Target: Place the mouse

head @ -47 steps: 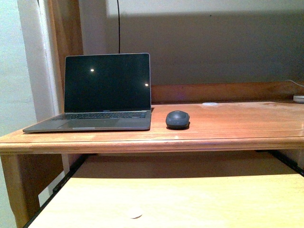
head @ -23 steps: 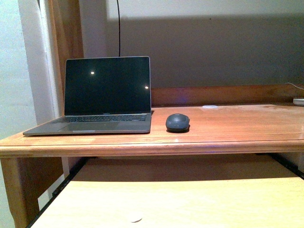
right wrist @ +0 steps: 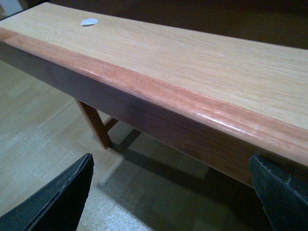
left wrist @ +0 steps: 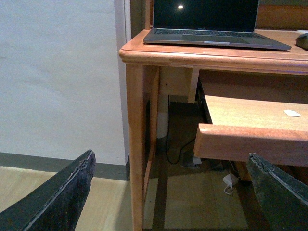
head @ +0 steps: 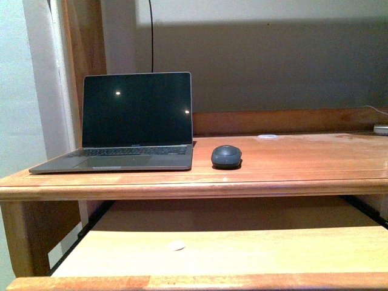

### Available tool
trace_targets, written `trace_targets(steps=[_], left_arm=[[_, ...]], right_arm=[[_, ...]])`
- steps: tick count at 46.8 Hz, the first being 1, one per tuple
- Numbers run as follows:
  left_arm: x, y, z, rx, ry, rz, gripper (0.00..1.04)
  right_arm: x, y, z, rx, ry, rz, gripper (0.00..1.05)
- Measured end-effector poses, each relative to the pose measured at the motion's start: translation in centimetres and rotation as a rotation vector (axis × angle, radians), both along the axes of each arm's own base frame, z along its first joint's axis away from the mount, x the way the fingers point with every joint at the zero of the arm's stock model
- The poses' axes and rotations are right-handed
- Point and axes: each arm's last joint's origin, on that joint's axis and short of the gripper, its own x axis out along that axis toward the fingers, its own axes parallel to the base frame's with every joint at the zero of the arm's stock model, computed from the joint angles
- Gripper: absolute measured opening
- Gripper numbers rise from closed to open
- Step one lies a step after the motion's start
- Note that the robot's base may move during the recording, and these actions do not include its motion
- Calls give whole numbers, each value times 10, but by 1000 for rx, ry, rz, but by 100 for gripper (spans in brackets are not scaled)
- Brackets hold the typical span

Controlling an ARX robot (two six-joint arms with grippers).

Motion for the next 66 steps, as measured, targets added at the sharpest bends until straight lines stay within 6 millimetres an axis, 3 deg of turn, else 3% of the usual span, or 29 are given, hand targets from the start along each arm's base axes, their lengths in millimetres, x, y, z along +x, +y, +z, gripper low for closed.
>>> trace_targets(steps=[21, 31, 49, 66], left_arm=[[0, 0, 0, 0, 0, 0, 97], [0, 0, 0, 0, 0, 0, 97], [0, 0, 0, 0, 0, 0, 97], [0, 0, 0, 0, 0, 0, 97]], right_arm=[[86, 67, 7, -37, -3, -164, 97], [115, 84, 10, -45, -12, -257, 97], [109, 76, 14, 6, -7, -306, 97], [28, 17, 50, 160, 37, -430, 97]])
